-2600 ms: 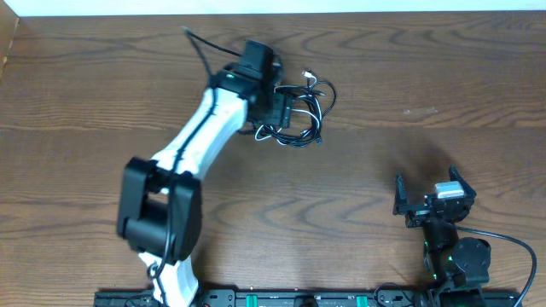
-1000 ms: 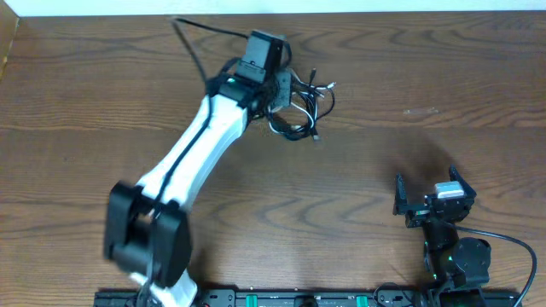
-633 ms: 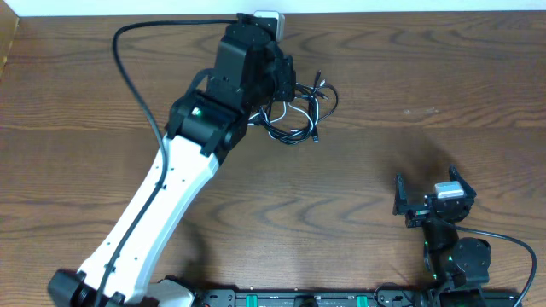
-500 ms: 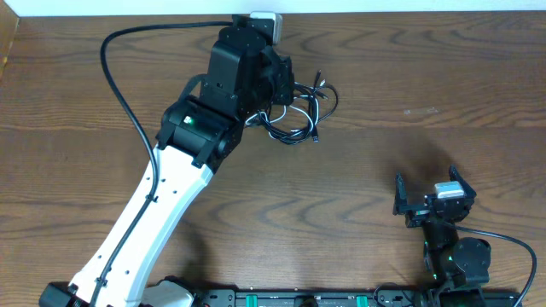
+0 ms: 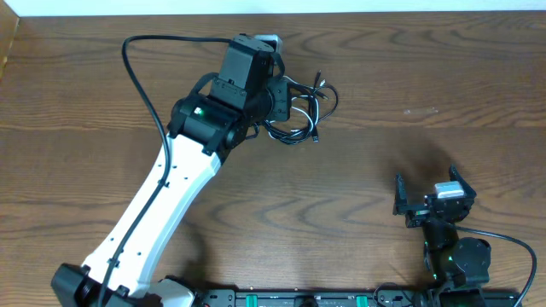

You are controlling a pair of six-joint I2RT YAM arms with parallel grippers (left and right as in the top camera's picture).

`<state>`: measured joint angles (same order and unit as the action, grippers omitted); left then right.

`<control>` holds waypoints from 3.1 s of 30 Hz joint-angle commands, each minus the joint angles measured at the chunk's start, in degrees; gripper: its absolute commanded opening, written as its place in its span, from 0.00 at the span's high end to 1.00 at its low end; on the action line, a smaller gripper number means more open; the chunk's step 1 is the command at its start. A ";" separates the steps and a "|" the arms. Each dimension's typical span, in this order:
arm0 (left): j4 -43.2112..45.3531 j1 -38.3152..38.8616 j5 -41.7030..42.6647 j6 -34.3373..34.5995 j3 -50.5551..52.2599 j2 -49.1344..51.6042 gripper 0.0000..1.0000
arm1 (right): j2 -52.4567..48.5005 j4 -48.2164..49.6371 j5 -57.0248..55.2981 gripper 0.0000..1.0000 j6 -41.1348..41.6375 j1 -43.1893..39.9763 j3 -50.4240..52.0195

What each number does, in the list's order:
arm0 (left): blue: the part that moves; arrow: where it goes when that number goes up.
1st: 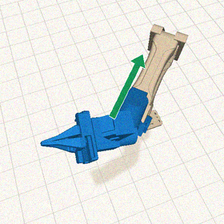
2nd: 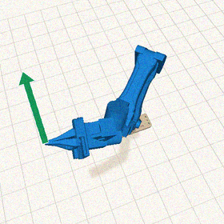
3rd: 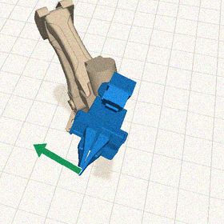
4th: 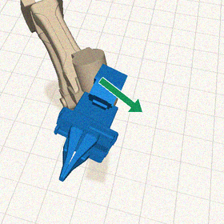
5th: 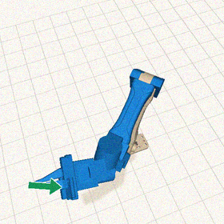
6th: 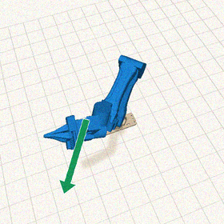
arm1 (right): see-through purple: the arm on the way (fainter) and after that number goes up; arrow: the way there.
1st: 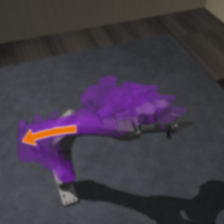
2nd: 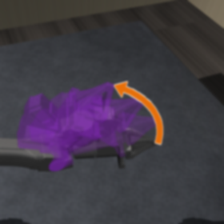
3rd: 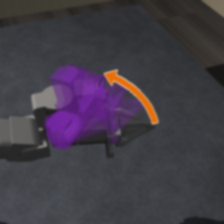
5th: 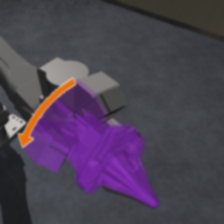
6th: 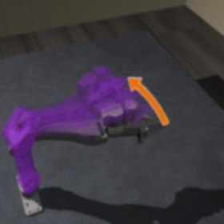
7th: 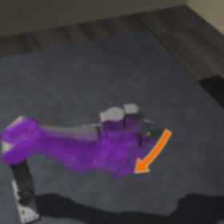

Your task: Untangle cables

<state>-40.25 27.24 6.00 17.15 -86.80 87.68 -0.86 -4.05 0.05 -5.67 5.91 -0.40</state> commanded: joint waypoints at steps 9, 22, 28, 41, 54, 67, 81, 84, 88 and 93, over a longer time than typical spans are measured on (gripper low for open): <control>-1.16 -7.74 5.09 -5.33 -0.31 1.95 0.66 | -1.49 1.49 6.32 0.01 10.82 -0.26 0.07; -2.80 -12.37 5.14 -5.25 -0.31 2.14 0.62 | -36.13 -0.22 22.86 0.01 16.31 -0.26 -25.22; -3.34 -12.28 5.16 -1.73 0.42 2.67 0.62 | -59.63 -14.53 29.79 0.01 16.28 -0.26 -47.65; 6.47 -7.50 12.92 -1.44 1.36 12.72 0.39 | -84.87 -12.20 48.11 0.01 15.93 -0.24 -66.34; 14.47 -5.79 12.79 -4.33 1.36 26.10 0.35 | -86.90 -16.39 44.19 0.02 14.97 -0.79 -66.27; 26.77 -6.16 7.67 -4.37 1.36 32.35 0.42 | -86.90 -20.94 41.38 0.07 14.16 -0.57 -66.27; 29.22 -5.90 6.36 -4.39 1.36 36.98 0.54 | -86.90 -22.56 39.04 0.08 14.16 -0.57 -66.25; 29.14 -5.90 6.36 -4.39 1.36 37.05 0.63 | -86.90 -22.56 39.06 0.07 14.16 -0.57 -66.25; 29.16 -5.90 6.36 -4.39 1.36 37.05 0.73 | -86.90 -22.64 39.06 0.07 14.19 -0.57 -66.25; 29.03 -5.92 6.36 -4.44 1.36 37.05 0.92 | -86.90 -22.75 39.06 0.07 14.19 -0.57 -66.25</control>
<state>-11.27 21.23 13.15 13.28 -85.62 124.51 -87.74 -26.65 38.98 9.39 5.43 -65.65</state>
